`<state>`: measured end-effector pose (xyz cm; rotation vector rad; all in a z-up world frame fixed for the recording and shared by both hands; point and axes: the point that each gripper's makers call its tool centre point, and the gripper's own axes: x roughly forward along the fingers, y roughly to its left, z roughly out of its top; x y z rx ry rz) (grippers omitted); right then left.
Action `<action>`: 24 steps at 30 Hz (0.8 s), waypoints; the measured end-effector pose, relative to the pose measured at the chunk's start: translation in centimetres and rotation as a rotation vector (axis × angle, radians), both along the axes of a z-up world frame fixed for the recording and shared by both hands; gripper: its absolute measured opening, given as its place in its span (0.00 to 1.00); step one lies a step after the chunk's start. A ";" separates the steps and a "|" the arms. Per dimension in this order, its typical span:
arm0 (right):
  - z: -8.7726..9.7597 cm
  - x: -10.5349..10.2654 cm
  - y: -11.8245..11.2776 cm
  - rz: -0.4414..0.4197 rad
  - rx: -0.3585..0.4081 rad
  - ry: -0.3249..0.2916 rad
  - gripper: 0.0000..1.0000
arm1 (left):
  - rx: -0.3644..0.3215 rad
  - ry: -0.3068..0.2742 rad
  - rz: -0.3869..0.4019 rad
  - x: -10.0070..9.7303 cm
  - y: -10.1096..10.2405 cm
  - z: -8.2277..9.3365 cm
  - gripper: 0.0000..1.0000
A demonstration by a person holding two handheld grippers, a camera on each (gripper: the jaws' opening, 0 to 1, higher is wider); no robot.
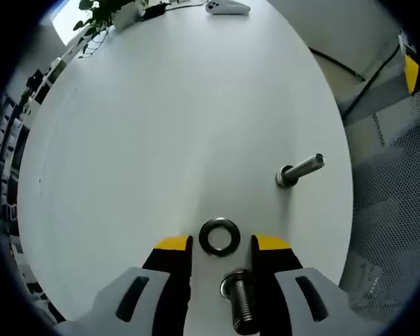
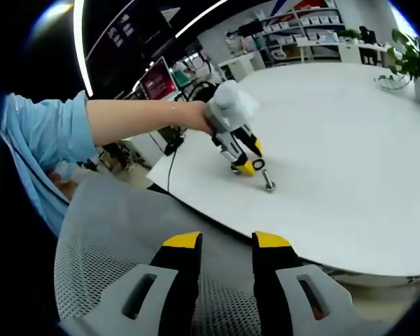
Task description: Place the washer onto the threaded stud by aligning its center hole with the stud, sliding it down to the base, and recovering from edge contact or off-axis alignment until the washer reaches the visible bottom stop.
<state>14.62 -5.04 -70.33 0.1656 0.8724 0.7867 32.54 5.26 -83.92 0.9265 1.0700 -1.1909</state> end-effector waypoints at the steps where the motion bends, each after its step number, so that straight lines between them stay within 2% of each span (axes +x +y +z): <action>1: 0.0 0.0 0.0 0.000 0.000 0.000 0.31 | -0.004 -0.002 0.014 0.1 -0.2 0.0 0.27; 4: 0.0 0.1 -0.1 -0.007 -0.002 0.001 0.31 | 0.003 -0.005 0.004 0.1 -0.4 0.0 0.21; 13: 0.1 0.1 -0.1 -0.013 0.003 -0.002 0.31 | 0.009 -0.016 -0.011 0.1 -0.4 0.0 0.20; 18: 0.1 0.1 -0.1 -0.010 0.002 -0.002 0.29 | 0.004 -0.072 -0.030 0.5 -0.9 0.2 0.20; 24: 0.1 0.1 -0.1 -0.015 0.006 -0.004 0.29 | -0.011 -0.068 -0.013 0.6 -1.4 0.2 0.20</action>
